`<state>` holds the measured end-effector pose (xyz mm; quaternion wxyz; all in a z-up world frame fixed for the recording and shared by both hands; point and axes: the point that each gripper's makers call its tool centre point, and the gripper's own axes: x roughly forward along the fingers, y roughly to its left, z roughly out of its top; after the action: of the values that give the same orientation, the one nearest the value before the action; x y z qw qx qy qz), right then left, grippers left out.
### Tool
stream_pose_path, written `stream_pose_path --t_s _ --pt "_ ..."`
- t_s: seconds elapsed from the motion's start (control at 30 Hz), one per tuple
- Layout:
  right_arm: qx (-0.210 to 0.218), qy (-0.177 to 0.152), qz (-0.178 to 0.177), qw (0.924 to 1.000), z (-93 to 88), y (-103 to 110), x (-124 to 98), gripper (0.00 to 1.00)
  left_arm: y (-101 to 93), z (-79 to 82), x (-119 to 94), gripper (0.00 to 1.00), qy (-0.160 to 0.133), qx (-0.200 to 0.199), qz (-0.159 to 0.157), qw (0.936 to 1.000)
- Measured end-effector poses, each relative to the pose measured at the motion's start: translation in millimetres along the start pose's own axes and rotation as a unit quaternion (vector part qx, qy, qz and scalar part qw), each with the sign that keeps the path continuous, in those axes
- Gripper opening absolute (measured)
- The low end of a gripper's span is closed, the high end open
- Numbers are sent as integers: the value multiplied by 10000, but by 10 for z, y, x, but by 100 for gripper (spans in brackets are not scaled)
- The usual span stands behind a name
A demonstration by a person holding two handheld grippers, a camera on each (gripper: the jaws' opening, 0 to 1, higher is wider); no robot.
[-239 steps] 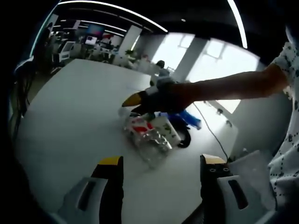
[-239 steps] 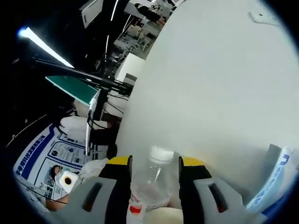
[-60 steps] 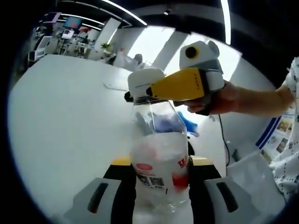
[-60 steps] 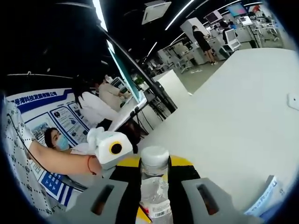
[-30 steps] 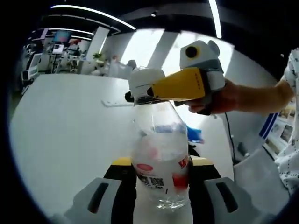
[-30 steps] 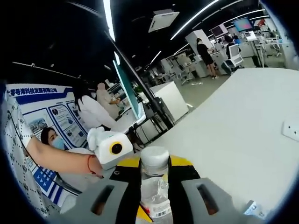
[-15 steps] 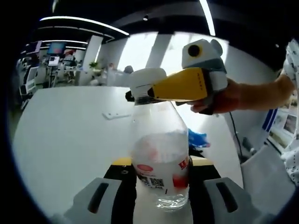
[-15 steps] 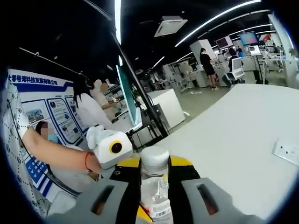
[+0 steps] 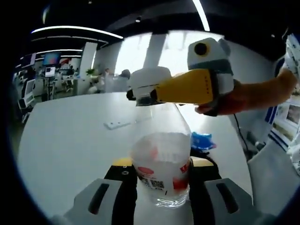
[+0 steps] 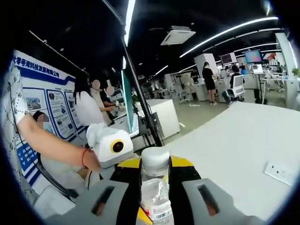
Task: Arrange the tabletop items into an orderly group along one side of the table until the central work area is clear of visible clutter.
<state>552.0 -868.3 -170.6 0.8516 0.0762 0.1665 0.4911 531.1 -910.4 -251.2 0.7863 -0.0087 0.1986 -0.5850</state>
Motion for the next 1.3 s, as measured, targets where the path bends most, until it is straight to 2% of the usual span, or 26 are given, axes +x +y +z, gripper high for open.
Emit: stream_pose_path --t_s 0.27,0.47,0.9,1.3 --pt "-282 -49 -92 9995 5 -62 10 18 70 2 36 38 -21 172 33 9998" --pt "-564 67 -136 9983 -64 -61 23 18 92 -55 60 38 45 288 55 9996" --pt "-836 113 -311 9959 -120 -119 33 18 194 -100 118 38 100 632 147 9978" --pt "-1092 313 -448 9925 -242 -170 53 18 250 -198 175 38 171 843 148 9962"
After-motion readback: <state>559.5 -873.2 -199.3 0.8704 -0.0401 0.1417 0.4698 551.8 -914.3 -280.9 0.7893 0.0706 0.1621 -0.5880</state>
